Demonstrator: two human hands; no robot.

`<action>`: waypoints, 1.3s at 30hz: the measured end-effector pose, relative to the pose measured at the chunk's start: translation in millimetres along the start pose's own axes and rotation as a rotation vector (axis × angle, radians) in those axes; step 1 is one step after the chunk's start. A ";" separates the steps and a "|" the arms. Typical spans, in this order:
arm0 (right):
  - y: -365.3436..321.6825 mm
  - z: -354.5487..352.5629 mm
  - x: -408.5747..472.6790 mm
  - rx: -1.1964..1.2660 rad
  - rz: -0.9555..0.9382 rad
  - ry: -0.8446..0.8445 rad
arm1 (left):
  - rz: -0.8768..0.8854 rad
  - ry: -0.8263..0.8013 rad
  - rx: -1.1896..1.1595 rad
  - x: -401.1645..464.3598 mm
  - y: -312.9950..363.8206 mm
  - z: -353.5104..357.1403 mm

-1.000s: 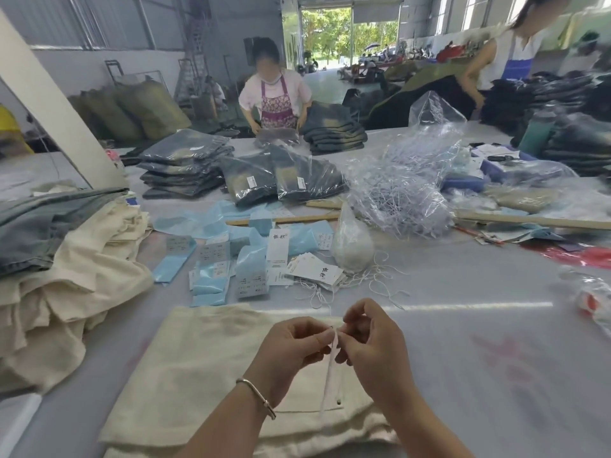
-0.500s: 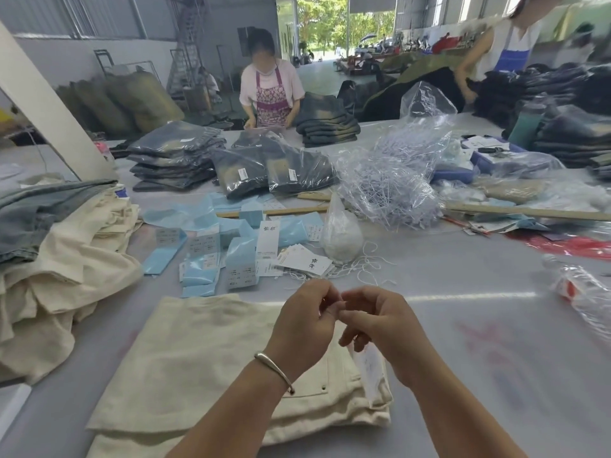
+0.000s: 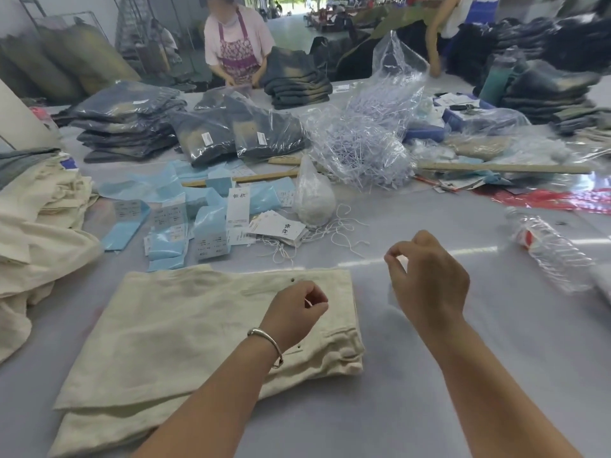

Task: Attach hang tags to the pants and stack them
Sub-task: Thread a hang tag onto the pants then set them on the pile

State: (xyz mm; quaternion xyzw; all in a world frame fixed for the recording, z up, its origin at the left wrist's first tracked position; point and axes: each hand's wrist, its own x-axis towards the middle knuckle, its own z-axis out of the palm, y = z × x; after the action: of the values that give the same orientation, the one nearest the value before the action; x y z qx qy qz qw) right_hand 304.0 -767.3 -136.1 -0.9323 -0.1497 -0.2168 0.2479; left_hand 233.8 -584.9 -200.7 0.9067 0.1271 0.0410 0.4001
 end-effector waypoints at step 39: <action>-11.1 138.9 -87.7 0.593 0.366 -0.182 | -0.672 0.003 -0.952 7.9 -31.0 40.5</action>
State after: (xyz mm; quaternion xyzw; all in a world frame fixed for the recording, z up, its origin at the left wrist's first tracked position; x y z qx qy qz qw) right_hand 270.0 -699.9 -282.5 -0.8466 -0.0581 -0.0323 0.5281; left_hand 242.4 -591.8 -251.1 0.5369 0.3759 -0.0345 0.7545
